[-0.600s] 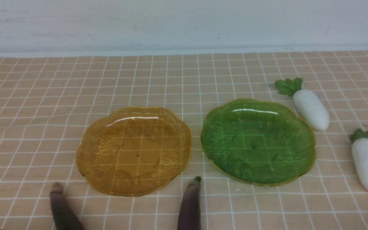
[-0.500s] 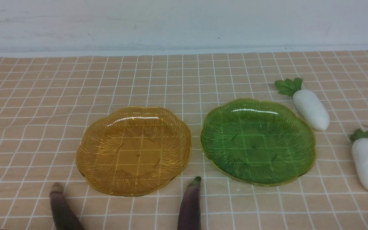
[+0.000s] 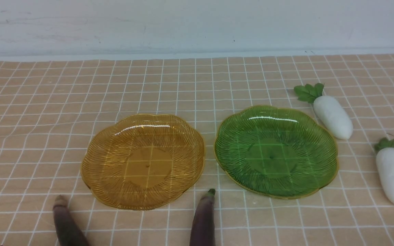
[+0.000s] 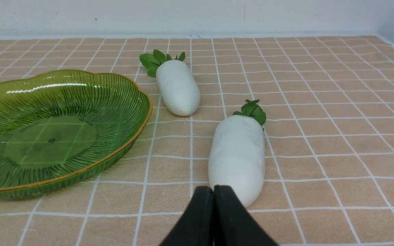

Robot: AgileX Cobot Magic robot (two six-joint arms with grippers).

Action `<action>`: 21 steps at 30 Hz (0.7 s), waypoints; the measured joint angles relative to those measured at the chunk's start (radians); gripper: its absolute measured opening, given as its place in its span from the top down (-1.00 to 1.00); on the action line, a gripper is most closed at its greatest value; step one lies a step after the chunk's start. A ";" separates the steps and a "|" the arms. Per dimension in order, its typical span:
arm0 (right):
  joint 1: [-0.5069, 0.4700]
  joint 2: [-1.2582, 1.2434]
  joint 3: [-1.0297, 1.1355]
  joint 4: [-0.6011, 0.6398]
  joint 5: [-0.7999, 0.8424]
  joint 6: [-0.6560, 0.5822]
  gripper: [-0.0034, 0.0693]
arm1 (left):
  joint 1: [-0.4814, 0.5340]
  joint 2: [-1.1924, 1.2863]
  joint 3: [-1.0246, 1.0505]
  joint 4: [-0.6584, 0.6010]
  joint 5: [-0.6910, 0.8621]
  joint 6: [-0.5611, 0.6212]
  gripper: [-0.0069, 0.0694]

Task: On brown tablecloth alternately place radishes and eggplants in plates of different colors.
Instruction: 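Pick up the eggplant and place it in the yellow plate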

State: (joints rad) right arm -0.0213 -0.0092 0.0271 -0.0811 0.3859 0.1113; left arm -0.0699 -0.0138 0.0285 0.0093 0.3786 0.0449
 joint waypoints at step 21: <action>0.000 0.000 0.000 0.000 0.000 0.000 0.94 | 0.000 0.000 -0.014 -0.541 -0.516 -0.224 0.83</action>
State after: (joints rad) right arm -0.0213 -0.0092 0.0271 -0.0811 0.3859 0.1113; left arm -0.0699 -0.0138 0.0142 -0.5314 -0.1377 -0.1787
